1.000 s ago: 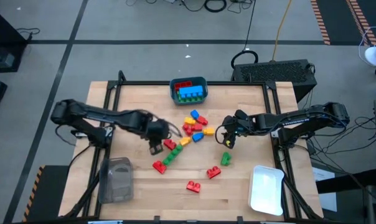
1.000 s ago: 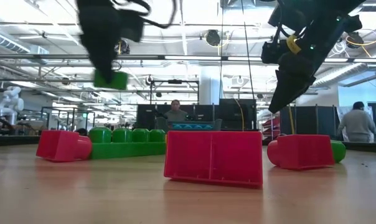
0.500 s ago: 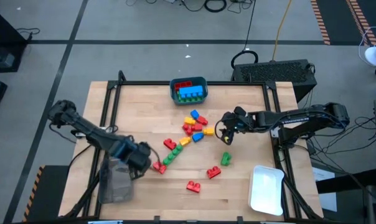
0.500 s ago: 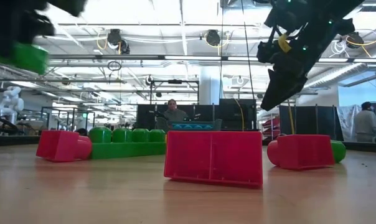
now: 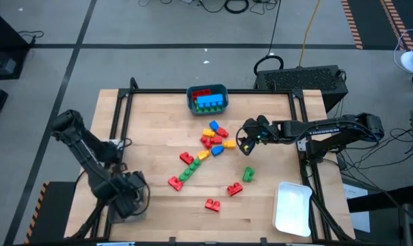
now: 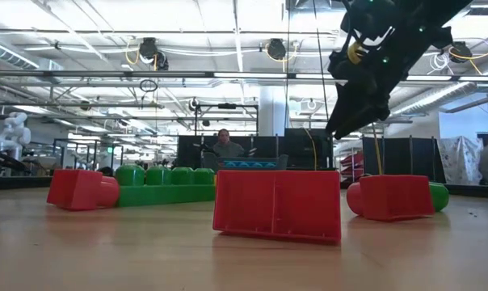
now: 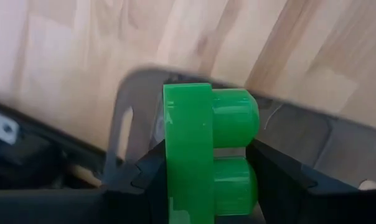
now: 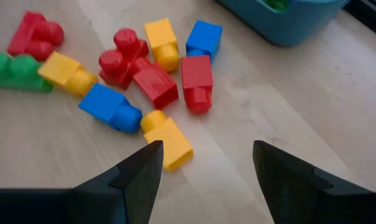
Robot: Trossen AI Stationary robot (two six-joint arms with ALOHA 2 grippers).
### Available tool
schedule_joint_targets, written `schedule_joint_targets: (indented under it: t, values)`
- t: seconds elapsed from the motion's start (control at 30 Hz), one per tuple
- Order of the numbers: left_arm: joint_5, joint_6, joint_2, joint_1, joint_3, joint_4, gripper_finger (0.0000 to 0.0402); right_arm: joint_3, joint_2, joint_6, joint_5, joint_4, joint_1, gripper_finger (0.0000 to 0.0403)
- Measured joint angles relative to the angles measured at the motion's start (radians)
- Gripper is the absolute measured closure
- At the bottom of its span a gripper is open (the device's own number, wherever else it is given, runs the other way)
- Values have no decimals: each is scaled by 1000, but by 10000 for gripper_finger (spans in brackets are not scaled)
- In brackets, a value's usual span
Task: Sort blocks by size
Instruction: Put the green game piece into the gray container, then put the red game piece into the gray container
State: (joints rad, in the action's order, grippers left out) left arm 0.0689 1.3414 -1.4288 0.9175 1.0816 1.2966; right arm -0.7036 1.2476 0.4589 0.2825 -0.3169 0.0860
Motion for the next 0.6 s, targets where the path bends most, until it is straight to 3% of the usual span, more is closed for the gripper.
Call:
schedule_joint_targets:
  t: [0.27,0.6]
  values:
    - [19,196,0,108,-90,-122,178,0,0,54,0,7,0,165]
    - [48,198,0,119,-90,-103,109,0,0,87,0,2,-31,165]
